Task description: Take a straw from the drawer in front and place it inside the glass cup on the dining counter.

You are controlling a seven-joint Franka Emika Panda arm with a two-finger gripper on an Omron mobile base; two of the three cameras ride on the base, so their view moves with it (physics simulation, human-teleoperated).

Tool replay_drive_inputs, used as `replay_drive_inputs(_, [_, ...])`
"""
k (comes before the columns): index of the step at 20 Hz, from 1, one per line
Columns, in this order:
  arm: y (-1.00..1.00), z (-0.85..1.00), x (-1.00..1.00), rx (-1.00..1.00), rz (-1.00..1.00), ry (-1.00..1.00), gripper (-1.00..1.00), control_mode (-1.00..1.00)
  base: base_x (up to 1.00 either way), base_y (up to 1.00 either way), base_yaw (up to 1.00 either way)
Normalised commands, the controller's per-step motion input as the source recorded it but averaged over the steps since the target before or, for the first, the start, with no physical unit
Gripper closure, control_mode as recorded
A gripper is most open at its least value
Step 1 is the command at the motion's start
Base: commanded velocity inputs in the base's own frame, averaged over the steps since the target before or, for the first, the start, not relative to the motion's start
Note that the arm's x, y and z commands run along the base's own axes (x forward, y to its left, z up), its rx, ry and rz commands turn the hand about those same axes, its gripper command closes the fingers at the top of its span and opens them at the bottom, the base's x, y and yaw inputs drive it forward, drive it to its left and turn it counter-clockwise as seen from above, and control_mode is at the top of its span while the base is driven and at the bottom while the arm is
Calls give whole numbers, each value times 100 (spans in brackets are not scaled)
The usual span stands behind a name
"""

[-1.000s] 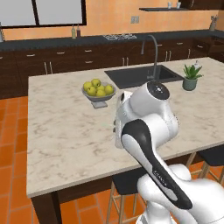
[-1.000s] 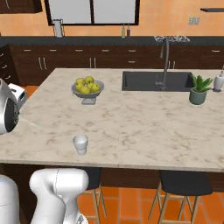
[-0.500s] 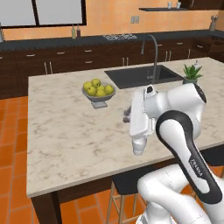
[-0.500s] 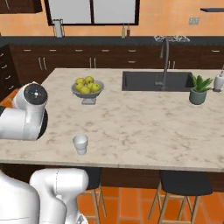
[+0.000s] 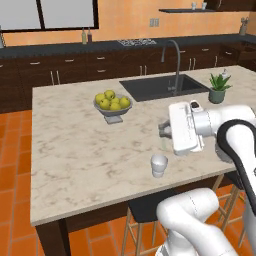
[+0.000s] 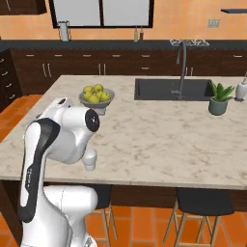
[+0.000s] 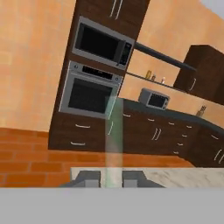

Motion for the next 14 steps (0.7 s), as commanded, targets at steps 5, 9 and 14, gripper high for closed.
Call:
replay_drive_inputs(5, [-60,5,0,14,22,15,100,-100,0,0,0])
replay_drive_inputs(9, [-78,0,-3,8,19,4,100,-100,0,0,0])
replay_drive_inputs(14, [-56,-6,-5,6,13,2,100,-100,0,0,0])
